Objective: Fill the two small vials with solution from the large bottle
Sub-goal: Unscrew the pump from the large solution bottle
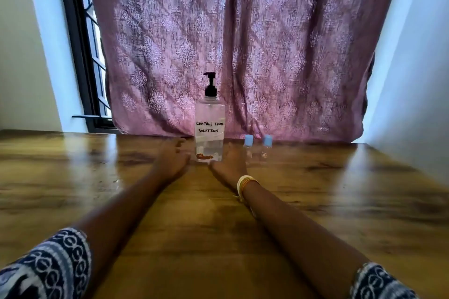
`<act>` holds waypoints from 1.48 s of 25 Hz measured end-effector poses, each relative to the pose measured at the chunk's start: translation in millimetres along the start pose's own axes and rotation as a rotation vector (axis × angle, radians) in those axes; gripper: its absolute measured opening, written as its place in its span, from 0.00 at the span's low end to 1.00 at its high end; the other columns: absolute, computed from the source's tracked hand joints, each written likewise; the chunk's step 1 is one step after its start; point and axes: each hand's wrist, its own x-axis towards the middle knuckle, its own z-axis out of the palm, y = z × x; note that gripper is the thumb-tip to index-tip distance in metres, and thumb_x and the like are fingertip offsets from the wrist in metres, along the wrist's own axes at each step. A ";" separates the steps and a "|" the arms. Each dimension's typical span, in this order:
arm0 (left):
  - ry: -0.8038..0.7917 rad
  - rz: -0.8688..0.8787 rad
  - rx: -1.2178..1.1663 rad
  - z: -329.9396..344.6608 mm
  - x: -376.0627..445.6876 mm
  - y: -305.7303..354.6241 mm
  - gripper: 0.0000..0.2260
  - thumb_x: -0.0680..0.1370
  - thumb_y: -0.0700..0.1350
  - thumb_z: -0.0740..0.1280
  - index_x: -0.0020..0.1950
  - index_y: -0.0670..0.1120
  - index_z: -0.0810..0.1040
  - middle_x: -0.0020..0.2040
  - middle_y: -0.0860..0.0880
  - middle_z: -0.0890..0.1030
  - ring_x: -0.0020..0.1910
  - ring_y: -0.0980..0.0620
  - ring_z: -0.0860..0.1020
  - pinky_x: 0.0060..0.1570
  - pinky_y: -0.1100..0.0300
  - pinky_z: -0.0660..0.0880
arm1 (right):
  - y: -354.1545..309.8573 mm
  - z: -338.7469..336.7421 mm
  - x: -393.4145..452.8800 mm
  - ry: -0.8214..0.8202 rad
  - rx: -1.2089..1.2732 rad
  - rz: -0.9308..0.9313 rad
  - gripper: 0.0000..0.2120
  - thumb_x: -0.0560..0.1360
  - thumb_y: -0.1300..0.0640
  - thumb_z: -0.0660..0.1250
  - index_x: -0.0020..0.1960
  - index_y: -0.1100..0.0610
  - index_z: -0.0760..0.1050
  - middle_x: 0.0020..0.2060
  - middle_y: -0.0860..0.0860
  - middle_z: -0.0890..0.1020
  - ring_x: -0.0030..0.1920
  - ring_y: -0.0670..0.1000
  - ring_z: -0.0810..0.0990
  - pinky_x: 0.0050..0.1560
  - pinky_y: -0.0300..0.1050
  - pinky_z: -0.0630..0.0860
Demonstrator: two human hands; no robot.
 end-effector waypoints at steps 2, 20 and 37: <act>-0.029 -0.033 -0.122 -2.3 10.8 -7.6 0.22 0.76 0.41 0.68 0.69 0.42 0.69 0.64 0.42 0.75 0.59 0.46 0.74 0.56 0.51 0.73 | 3.5 11.1 14.8 0.024 0.061 0.048 0.38 0.56 0.42 0.77 0.62 0.52 0.71 0.55 0.48 0.82 0.53 0.49 0.82 0.54 0.47 0.80; -0.351 0.002 -0.528 -6.3 -50.6 41.1 0.16 0.71 0.49 0.73 0.57 0.48 0.78 0.41 0.46 0.79 0.35 0.47 0.75 0.29 0.59 0.73 | -8.4 -70.8 -56.0 -0.243 0.137 0.023 0.31 0.62 0.60 0.81 0.61 0.57 0.72 0.57 0.51 0.81 0.55 0.51 0.80 0.57 0.46 0.79; -0.496 -0.134 -0.703 19.4 -121.1 109.6 0.24 0.62 0.46 0.76 0.57 0.46 0.78 0.57 0.41 0.82 0.55 0.43 0.82 0.58 0.43 0.77 | -46.2 -157.5 -127.9 -0.202 0.264 -0.095 0.09 0.77 0.70 0.62 0.56 0.62 0.71 0.47 0.55 0.79 0.44 0.39 0.80 0.40 0.30 0.76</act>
